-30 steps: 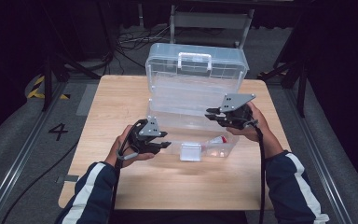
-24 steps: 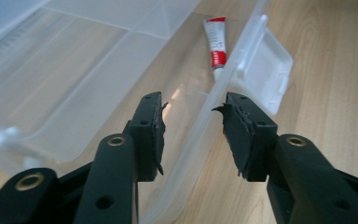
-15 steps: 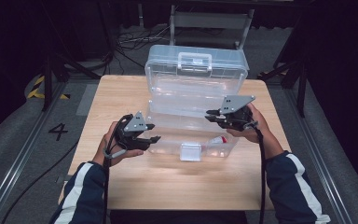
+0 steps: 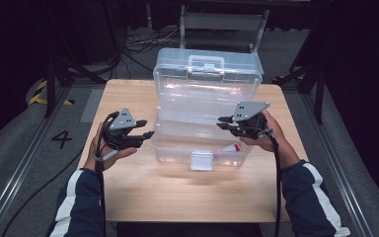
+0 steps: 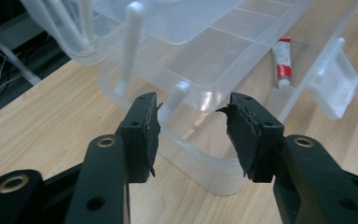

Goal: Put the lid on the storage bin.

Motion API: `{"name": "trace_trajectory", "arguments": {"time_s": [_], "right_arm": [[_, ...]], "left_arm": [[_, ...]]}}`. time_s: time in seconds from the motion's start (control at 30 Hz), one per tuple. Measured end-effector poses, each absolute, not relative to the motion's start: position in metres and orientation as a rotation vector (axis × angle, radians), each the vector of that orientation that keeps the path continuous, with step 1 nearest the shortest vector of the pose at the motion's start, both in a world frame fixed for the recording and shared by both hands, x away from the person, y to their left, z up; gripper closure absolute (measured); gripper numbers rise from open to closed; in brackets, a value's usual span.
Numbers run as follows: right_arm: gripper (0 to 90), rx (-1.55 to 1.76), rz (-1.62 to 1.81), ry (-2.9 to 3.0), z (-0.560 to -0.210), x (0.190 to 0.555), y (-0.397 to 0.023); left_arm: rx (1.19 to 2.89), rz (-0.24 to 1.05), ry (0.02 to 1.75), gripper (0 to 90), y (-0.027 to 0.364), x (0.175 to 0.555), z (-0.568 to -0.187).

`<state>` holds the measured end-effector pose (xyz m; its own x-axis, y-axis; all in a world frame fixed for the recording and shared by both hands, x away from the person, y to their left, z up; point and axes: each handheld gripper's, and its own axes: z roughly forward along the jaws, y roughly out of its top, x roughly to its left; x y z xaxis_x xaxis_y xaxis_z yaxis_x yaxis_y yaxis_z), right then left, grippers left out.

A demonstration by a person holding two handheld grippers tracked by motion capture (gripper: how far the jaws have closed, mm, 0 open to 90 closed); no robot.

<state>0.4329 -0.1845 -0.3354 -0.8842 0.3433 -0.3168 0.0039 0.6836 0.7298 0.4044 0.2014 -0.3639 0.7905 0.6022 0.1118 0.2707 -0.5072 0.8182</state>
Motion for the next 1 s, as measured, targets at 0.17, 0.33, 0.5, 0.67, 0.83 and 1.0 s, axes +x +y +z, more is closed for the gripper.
{"name": "trace_trajectory", "arguments": {"time_s": [0.17,0.33,0.5,0.67,0.83,1.0], "right_arm": [[79.4,0.27,1.065,2.468,-0.336,0.432,-0.184],[79.3,0.264,1.057,2.469,-0.337,0.431,-0.184],[79.3,0.261,1.054,2.47,-0.338,0.429,-0.184],[79.3,0.261,1.052,2.471,-0.338,0.428,-0.184],[79.1,0.258,1.049,2.472,-0.339,0.427,-0.183],[79.0,0.253,1.04,2.475,-0.339,0.426,-0.184]], "left_arm": [[2.08,0.529,0.688,64.2,0.206,0.411,-0.364],[2.058,0.533,0.704,75.8,0.206,0.417,-0.364],[2.006,0.55,0.729,81.8,0.203,0.428,-0.36],[1.975,0.584,0.723,87.5,0.195,0.44,-0.352],[1.943,0.576,0.721,89.7,0.188,0.45,-0.342],[1.923,0.576,0.722,89.8,0.181,0.459,-0.337]]}}
